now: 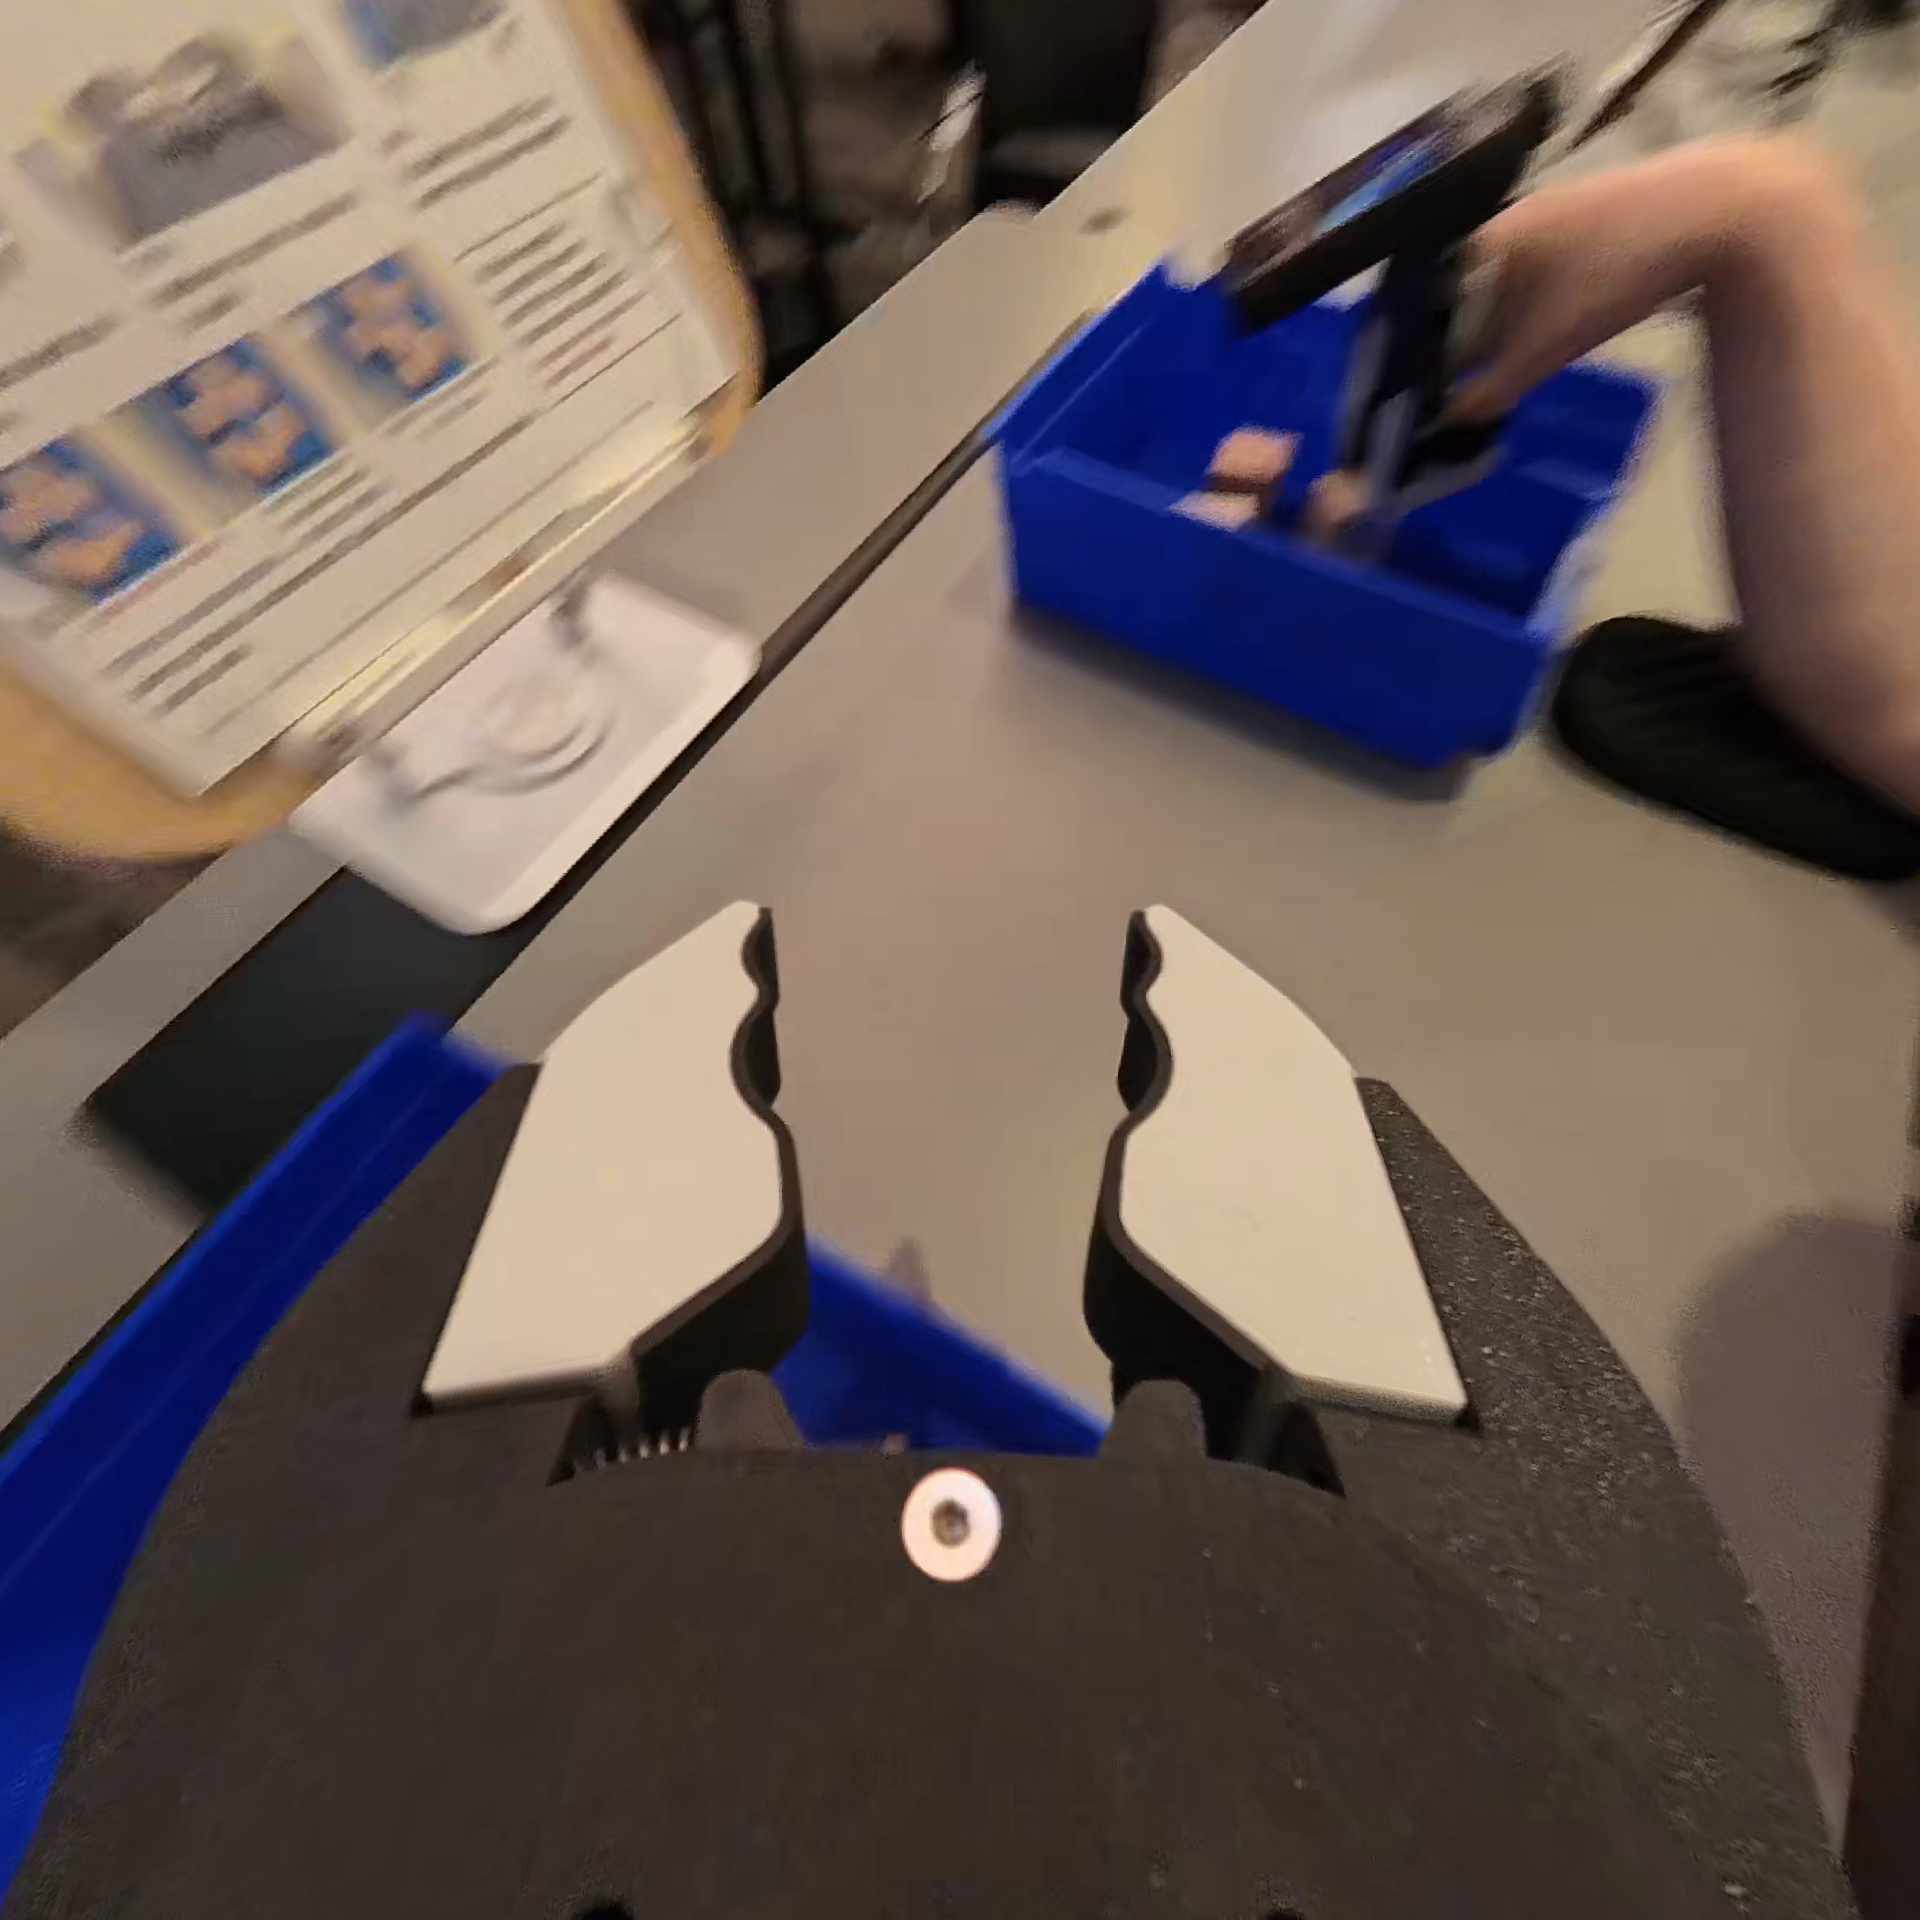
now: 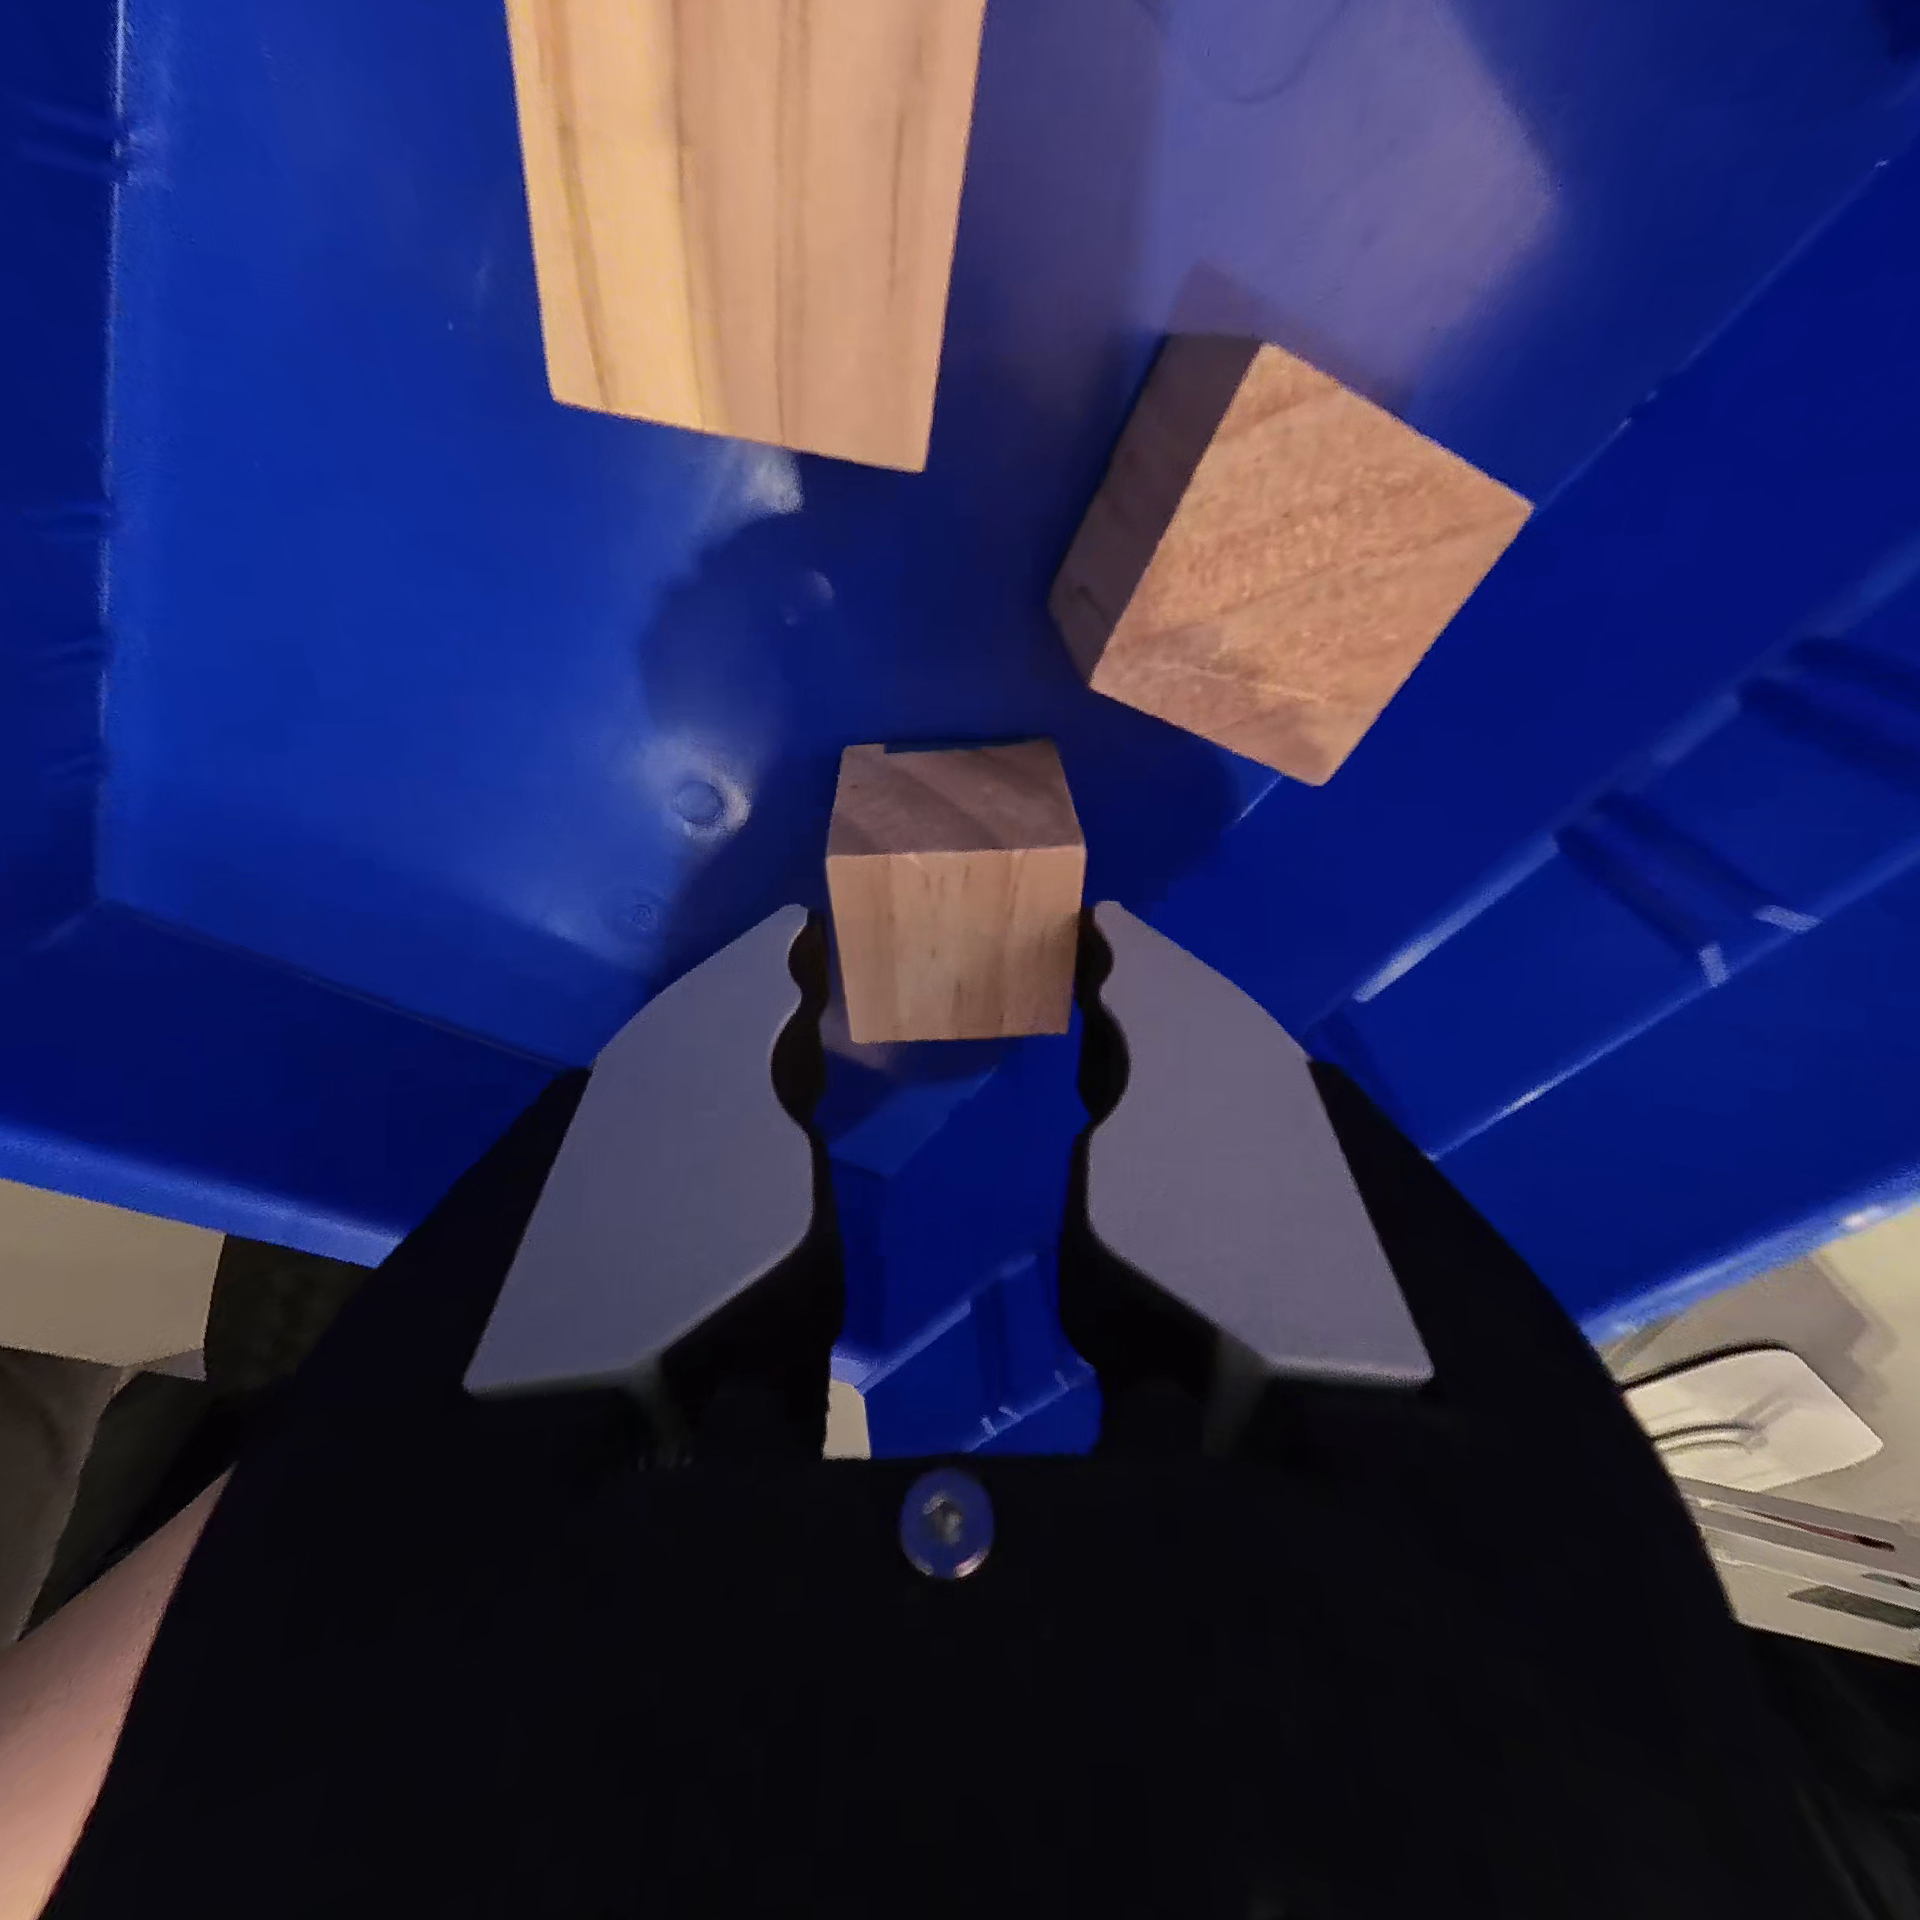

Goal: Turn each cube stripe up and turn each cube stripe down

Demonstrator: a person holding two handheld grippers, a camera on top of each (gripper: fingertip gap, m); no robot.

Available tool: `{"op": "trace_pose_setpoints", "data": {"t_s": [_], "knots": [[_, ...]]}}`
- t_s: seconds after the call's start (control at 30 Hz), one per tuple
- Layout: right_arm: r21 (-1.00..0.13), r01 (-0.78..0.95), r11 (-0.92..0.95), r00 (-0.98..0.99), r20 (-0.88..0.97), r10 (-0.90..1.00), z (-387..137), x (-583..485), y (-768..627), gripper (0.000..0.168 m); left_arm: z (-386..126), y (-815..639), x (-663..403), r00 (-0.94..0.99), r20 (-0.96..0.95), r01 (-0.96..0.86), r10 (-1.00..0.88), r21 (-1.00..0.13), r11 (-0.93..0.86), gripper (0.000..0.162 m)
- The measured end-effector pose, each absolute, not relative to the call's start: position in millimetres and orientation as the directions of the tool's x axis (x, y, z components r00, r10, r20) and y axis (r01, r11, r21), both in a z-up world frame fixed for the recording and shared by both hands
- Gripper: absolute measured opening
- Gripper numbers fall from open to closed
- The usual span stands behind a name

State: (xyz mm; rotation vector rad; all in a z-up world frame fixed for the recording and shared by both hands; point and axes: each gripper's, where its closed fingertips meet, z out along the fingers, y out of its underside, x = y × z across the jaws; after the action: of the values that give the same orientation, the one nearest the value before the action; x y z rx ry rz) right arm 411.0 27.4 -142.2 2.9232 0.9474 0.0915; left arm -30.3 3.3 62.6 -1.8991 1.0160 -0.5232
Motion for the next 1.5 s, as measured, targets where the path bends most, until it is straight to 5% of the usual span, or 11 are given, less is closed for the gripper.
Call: {"op": "trace_pose_setpoints", "data": {"t_s": [0.33,0.47,0.7,1.1,1.23,1.4,1.5], "knots": [[-0.087,0.636,-0.766,0.771,0.07,0.632,-92,388,19,0.056,-26,16,-195,0.88,-0.121,-0.455,-0.46,-0.497,-0.739,0.058],[-0.128,0.666,-0.735,0.746,0.129,0.653,-74,379,13,0.055,-66,12,-203,0.922,0.026,-0.357,-0.387,-0.333,-0.873,0.057],[-0.094,0.732,-0.675,0.68,0.149,0.718,-69,365,-4,0.055,-88,24,-206,0.928,0.116,-0.306,-0.355,-0.309,-0.901,0.062],[-0.111,0.716,-0.689,0.695,0.193,0.692,-53,374,-16,0.055,-138,14,-221,0.944,0.04,-0.325,-0.327,-0.05,-0.944,0.063],[-0.114,0.726,-0.678,0.685,0.213,0.697,-49,373,-20,0.054,-147,12,-217,0.934,0.02,-0.356,-0.356,0.009,-0.934,0.045],[-0.13,0.755,-0.643,0.651,0.271,0.709,-41,363,-19,0.054,-135,23,-233,0.903,-0.148,-0.408,-0.402,-0.011,-0.913,0.045],[-0.192,0.787,-0.586,0.612,0.357,0.705,-26,348,-9,0.054,-108,34,-226,0.915,-0.134,-0.399,-0.381,-0.165,-0.902,0.045]]}}
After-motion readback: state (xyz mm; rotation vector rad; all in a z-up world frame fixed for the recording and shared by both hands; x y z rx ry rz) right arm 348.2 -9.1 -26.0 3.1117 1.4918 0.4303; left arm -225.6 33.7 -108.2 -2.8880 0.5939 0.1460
